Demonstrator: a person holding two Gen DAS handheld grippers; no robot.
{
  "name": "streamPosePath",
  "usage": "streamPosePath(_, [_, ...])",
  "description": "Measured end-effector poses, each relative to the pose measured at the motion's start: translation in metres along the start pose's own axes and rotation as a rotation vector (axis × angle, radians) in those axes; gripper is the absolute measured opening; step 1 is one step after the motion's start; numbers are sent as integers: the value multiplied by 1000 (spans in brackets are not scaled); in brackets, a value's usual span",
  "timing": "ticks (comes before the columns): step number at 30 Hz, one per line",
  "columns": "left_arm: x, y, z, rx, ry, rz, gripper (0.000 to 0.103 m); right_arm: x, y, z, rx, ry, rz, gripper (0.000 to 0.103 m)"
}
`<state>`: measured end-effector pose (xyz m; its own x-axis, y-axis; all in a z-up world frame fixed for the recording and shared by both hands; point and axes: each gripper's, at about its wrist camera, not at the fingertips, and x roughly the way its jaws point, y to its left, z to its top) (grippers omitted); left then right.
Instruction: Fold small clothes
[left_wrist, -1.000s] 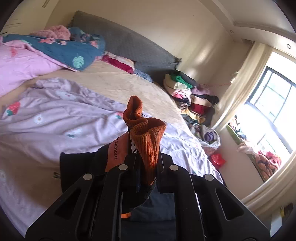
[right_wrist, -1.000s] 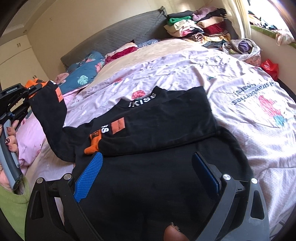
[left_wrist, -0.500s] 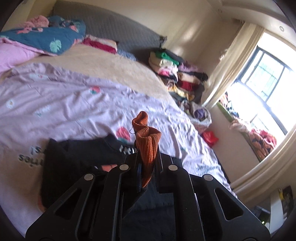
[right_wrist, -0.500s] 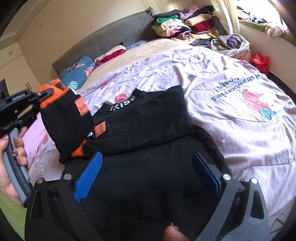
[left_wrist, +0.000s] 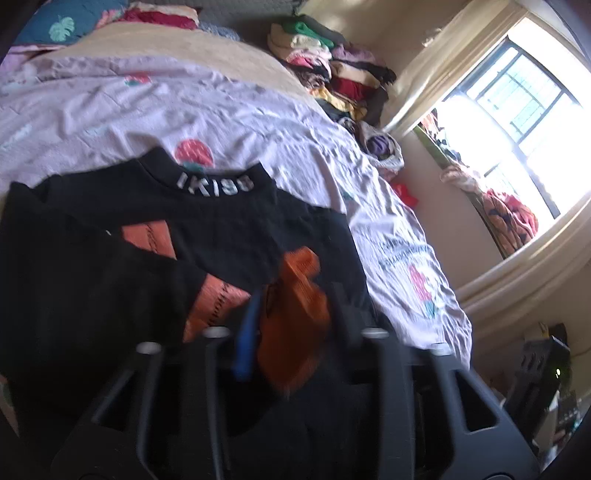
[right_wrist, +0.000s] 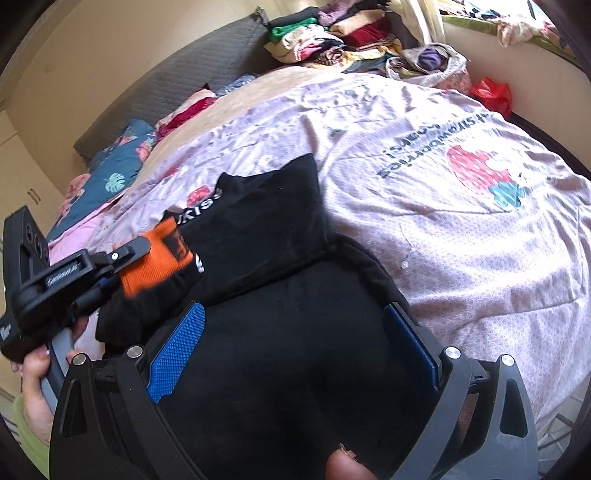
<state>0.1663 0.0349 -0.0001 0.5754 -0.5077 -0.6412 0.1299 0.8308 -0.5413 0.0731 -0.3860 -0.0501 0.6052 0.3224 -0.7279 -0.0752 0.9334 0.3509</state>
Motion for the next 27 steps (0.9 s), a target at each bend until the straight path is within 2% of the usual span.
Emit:
streamPosePath(2, [-1, -1, -1, 7, 8, -16, 43, 2, -1, -1, 8, 5, -1, 96])
streamPosePath(4, [-6, -1, 0, 17, 4, -19, 56, 8, 1, 0, 14, 15, 2, 96])
streamPosePath(6, [-15, 3, 1, 30, -18, 11, 58, 17, 8, 0, 7, 34, 21, 96])
streamPosePath(9, [-34, 20, 8, 34, -65, 101, 66, 34, 24, -2, -25, 72, 59, 92])
streamPosePath(10, [-38, 26, 10, 29, -73, 123, 66, 40, 29, -2, -34, 85, 67, 85])
streamPosePath(12, [-50, 44, 14, 12, -100, 192, 67, 58, 42, -1, -53, 114, 84, 78])
streamPosePath(15, [-69, 75, 17, -39, -130, 279, 68, 78, 52, -2, -55, 146, 89, 62])
streamPosePath(16, [-73, 85, 19, -57, -137, 296, 71, 85, 54, -3, -54, 155, 86, 47])
streamPosePath(19, [-91, 116, 20, -118, -162, 346, 72, 87, 60, -4, -87, 142, 79, 11])
streamPosePath(20, [-95, 125, 21, -133, -167, 360, 72, 82, 64, -2, -107, 123, 102, 7])
streamPosePath(23, [-101, 147, 21, -182, -173, 386, 72, 61, 78, 11, -195, 40, 123, 7])
streamPosePath(27, [-97, 161, 19, -219, -159, 383, 72, 36, 99, 43, -308, -54, 150, 7])
